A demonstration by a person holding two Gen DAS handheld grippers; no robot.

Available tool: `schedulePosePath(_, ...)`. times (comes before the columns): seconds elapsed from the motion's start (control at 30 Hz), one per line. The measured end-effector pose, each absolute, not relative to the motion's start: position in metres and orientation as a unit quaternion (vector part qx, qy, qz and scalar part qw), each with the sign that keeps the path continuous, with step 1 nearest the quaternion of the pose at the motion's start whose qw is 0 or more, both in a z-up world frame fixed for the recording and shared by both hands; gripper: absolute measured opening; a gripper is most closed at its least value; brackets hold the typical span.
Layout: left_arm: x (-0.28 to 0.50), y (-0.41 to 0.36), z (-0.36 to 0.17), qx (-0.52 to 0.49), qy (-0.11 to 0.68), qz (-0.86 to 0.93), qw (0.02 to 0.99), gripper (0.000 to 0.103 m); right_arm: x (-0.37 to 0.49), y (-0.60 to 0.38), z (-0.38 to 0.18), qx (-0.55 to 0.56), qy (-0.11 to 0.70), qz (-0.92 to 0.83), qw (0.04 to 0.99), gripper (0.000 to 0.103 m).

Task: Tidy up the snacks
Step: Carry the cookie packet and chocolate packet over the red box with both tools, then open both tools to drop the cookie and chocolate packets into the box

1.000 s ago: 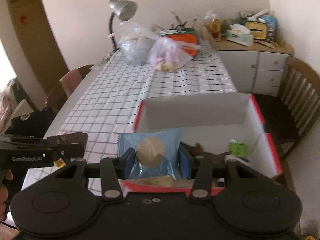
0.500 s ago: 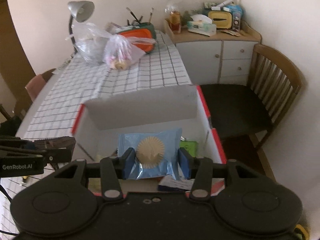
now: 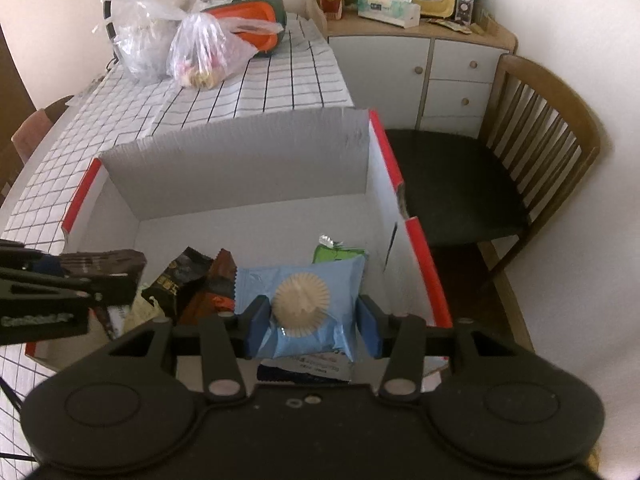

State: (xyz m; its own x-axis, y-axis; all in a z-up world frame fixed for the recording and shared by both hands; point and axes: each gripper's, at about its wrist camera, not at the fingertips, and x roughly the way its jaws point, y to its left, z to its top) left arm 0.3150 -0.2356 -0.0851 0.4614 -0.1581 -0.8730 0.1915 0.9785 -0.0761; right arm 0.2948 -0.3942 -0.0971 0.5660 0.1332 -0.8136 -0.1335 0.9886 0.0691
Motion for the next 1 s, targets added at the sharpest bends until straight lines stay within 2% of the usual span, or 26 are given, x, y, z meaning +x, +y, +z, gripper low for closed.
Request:
schedulePosePath(0.4,0.327,-0.243,-0.108,0.024,0.529,-0.099,0.842,0.038,0.301,-0.392,-0.109,-0.006,0.476,0.088,0.875,0.05)
schedulePosePath(0.47,0.327,-0.244,-0.108,0.024,0.531,-0.103,0.841,0.043,0.301,-0.393,-0.109,-0.006,0.476,0.089,0.875,0.051)
schedulePosePath(0.53,0.326,-0.243,-0.106,0.021,0.528,-0.103,0.843,0.056,0.299,-0.394,-0.107,-0.005,0.474,0.088,0.876,0.055)
schedulePosePath(0.57,0.326,-0.242,-0.105,0.019,0.526,-0.104,0.844,0.058,0.299,-0.394,-0.106,-0.003,0.473,0.089,0.877,0.057)
schedulePosePath(0.83,0.31,-0.227,-0.087,0.001,0.507,-0.109,0.855,0.059,0.282,-0.393,-0.084,0.007,0.453,0.106,0.885,0.064)
schedulePosePath(0.9,0.305,-0.22,-0.081,-0.005,0.501,-0.107,0.858,0.061,0.276,-0.391,-0.076,0.011,0.446,0.114,0.888,0.067)
schedulePosePath(1.0,0.295,-0.21,-0.07,-0.013,0.489,-0.104,0.866,0.061,0.267,-0.385,-0.064,0.01,0.432,0.129,0.893,0.081)
